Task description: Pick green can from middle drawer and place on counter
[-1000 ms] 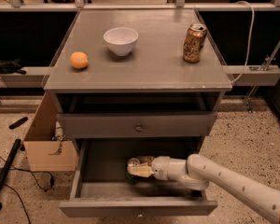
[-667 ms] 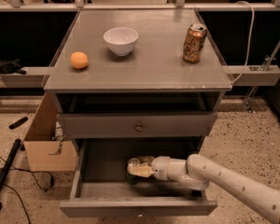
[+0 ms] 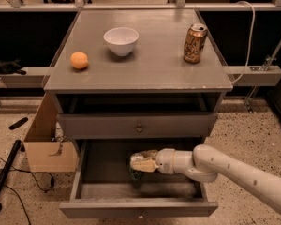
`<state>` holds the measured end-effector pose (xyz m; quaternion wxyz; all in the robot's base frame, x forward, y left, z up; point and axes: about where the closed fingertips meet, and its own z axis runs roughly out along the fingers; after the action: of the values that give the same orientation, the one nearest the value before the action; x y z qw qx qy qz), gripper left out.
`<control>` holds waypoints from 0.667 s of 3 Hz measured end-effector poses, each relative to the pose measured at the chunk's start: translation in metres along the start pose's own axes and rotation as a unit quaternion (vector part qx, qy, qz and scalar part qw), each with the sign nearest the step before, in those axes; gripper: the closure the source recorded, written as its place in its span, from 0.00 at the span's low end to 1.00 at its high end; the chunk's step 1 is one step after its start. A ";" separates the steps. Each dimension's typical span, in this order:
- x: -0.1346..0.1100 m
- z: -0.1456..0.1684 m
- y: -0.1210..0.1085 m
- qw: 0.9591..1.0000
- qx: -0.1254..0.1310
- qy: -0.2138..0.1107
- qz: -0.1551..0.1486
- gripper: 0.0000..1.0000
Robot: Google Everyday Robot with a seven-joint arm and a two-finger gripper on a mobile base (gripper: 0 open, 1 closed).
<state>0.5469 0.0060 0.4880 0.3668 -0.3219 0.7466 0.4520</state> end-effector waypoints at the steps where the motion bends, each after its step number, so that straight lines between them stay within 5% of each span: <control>1: -0.062 -0.046 0.037 0.999 -0.015 -0.005 -0.048 1.00; 2: -0.137 -0.114 0.089 0.993 -0.034 -0.023 -0.107 1.00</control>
Offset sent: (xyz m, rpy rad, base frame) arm -0.0465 -0.0820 0.2711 0.0286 -0.2942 0.1344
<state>0.5171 -0.0430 0.6789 0.4195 -0.4016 0.6834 0.4424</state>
